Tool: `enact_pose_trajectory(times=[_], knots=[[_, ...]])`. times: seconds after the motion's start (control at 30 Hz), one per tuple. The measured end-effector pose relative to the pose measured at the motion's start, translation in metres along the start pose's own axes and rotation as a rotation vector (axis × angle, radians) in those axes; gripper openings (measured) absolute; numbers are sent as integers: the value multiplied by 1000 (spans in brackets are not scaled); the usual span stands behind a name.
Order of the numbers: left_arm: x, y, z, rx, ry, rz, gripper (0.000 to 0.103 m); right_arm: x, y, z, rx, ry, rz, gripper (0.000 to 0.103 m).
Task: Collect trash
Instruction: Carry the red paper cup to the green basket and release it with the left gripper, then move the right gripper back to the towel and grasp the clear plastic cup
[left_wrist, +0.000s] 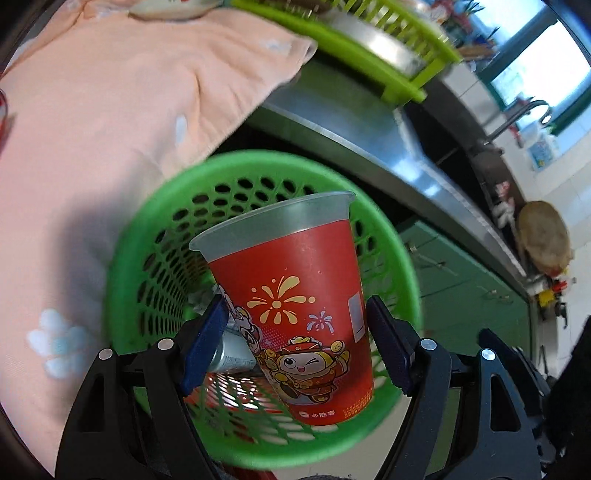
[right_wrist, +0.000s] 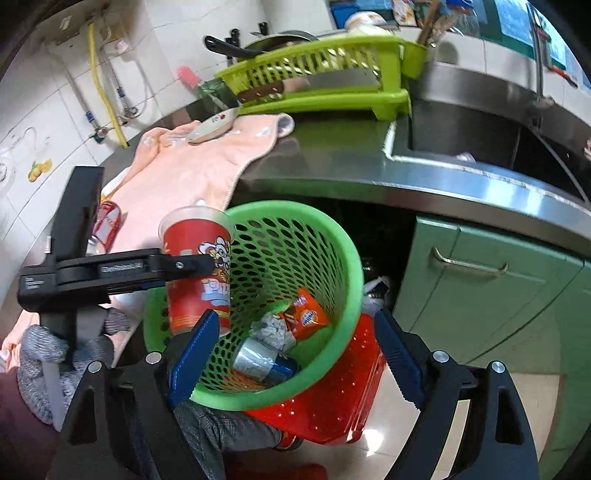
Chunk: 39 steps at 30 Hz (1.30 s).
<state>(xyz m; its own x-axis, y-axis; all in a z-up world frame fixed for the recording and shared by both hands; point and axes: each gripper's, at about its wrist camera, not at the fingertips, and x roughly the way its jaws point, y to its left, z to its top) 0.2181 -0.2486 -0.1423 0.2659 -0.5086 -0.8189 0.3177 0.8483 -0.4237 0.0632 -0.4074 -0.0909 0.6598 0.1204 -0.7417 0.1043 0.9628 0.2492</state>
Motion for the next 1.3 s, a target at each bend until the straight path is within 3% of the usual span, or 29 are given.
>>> enact_pose_trajectory(times=[0.27, 0.53, 0.87, 1.3], knots=[[44, 6, 9, -10, 43, 46, 77, 19, -17, -5, 47, 34, 11, 82], [49, 17, 8, -39, 49, 36, 77, 26, -14, -9, 51, 46, 15, 82], [-16, 17, -8, -13, -50, -2, 77, 14, 12, -6, 1, 20, 20, 82], [-128, 59, -47, -54, -223, 75, 77, 1, 87, 2, -107, -9, 104, 82]])
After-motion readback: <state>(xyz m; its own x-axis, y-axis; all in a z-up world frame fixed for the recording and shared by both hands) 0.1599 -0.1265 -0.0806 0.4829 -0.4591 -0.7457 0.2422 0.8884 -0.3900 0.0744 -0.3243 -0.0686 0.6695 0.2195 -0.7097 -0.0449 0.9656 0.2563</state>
